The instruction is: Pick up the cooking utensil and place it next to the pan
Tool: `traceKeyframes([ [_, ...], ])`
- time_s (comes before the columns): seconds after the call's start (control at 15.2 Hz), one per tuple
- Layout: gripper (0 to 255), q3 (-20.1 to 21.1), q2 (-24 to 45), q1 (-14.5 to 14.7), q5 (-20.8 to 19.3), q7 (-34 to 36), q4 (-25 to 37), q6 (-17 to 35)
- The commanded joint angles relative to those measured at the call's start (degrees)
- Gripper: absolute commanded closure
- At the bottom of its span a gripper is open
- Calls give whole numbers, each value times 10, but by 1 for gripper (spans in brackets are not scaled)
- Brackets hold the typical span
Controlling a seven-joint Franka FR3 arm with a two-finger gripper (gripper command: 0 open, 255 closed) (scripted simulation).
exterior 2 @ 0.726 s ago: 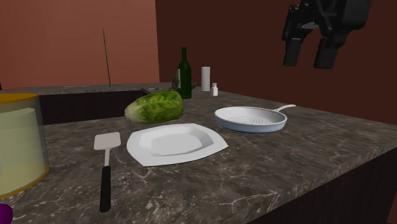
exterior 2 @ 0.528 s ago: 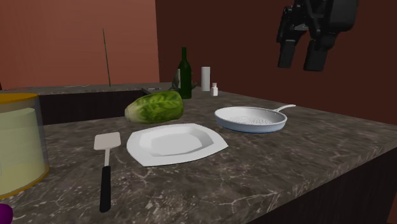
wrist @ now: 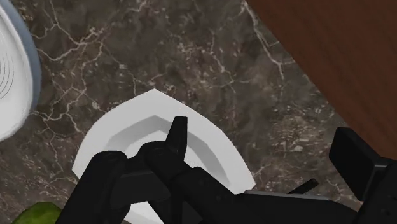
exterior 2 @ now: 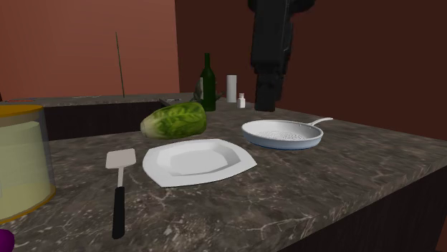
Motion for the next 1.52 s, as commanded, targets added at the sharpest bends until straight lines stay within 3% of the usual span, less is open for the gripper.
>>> traceKeyframes([
  [0.0, 0, 13, 51, -11, 2, 47, 33, 12],
  [0.59, 0, 45, 265, -36, -12, 243, 195, 41],
  [1.32, 0, 20, 527, -33, -31, 434, 469, 7],
  [1.45, 0, 19, 526, -33, -30, 434, 451, 23],
])
